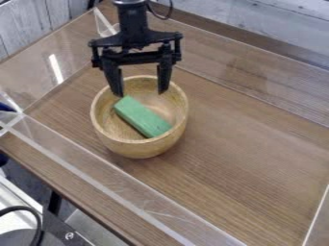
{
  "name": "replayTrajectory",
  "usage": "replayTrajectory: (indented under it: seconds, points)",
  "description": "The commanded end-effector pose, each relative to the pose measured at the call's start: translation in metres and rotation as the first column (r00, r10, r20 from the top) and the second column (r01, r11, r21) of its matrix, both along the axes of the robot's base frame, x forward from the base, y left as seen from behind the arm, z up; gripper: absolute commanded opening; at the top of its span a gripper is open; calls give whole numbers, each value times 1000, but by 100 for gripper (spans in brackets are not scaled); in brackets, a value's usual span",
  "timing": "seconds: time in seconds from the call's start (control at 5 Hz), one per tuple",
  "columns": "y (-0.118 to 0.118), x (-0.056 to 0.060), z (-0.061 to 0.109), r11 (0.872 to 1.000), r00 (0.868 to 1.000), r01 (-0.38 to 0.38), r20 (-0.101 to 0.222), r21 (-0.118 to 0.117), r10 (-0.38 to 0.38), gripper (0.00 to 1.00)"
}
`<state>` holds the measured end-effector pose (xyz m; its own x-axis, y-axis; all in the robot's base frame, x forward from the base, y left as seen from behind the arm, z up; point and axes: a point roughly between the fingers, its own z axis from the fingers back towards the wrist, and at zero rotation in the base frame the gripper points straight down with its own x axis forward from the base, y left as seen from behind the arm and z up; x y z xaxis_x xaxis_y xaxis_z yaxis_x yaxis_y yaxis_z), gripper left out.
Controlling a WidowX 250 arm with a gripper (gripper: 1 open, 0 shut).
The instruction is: Remove the green block from inside the brown bowl and put it on the table
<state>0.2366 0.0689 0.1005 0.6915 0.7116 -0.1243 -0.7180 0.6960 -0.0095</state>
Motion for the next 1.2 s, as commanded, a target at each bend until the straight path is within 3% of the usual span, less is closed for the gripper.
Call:
replayTrajectory:
  seconds: [0.0, 0.2, 1.0]
  points:
    - [9, 1, 9, 992, 991, -122, 59, 25, 120, 100]
    - [13, -1, 0, 981, 981, -189, 57, 32, 187, 100]
    - [17, 3, -23, 971, 972, -231, 59, 63, 227, 100]
